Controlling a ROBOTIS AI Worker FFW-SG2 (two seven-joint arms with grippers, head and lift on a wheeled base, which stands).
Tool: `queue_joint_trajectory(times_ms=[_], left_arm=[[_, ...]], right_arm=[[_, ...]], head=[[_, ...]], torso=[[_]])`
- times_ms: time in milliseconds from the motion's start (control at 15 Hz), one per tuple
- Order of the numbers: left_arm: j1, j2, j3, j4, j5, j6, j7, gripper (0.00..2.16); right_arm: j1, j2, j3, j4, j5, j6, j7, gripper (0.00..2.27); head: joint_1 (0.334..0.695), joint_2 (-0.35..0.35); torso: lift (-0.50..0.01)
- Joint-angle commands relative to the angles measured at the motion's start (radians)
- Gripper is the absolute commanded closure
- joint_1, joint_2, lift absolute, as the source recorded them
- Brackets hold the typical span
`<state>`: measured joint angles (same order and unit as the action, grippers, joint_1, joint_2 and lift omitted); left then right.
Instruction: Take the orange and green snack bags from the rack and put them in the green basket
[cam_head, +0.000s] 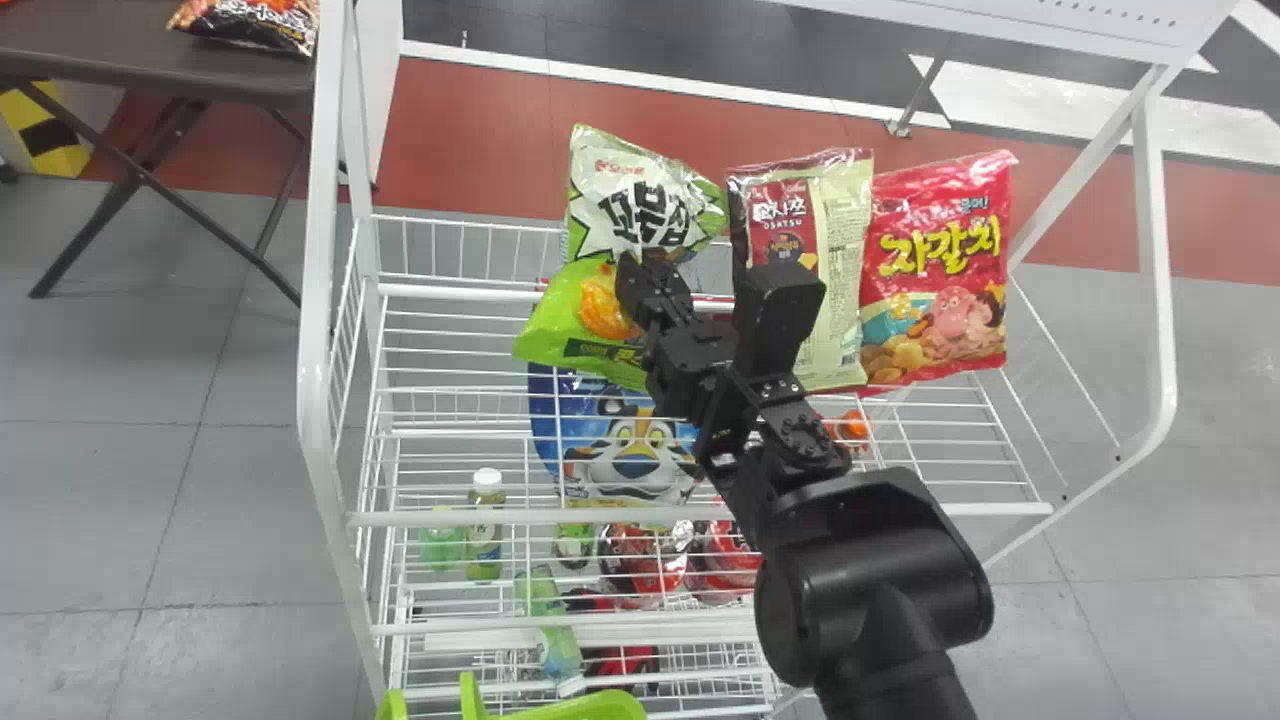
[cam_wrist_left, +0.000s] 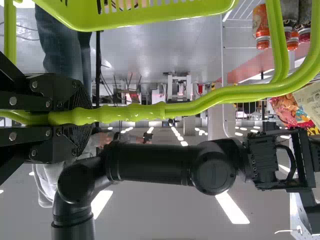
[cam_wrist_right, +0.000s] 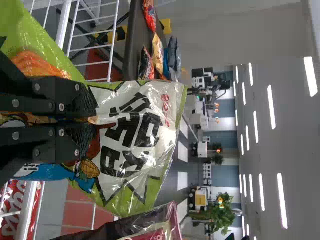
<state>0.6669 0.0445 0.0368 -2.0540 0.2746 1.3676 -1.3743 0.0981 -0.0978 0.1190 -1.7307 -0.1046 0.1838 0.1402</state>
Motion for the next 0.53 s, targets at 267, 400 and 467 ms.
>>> queue_joint_trajectory(times_ms=[267, 400, 467], left_arm=[[0.002, 0.0, 0.0, -0.003, 0.001, 0.0, -0.005, 2.15], [0.003, 0.0, 0.0, -0.003, 0.001, 0.0, -0.005, 2.15], [0.003, 0.0, -0.002, -0.005, 0.001, 0.0, -0.005, 2.15]], right_arm=[[0.025, -0.011, -0.028, -0.05, -0.033, -0.028, 0.096, 2.24], [0.029, -0.011, -0.044, -0.07, -0.053, -0.016, 0.182, 2.24], [0.031, -0.011, -0.048, -0.083, -0.055, 0.018, 0.225, 2.24]], head=[[0.695, -0.235], [0.695, -0.233], [0.695, -0.228]], torso=[[0.0], [0.0], [0.0]])
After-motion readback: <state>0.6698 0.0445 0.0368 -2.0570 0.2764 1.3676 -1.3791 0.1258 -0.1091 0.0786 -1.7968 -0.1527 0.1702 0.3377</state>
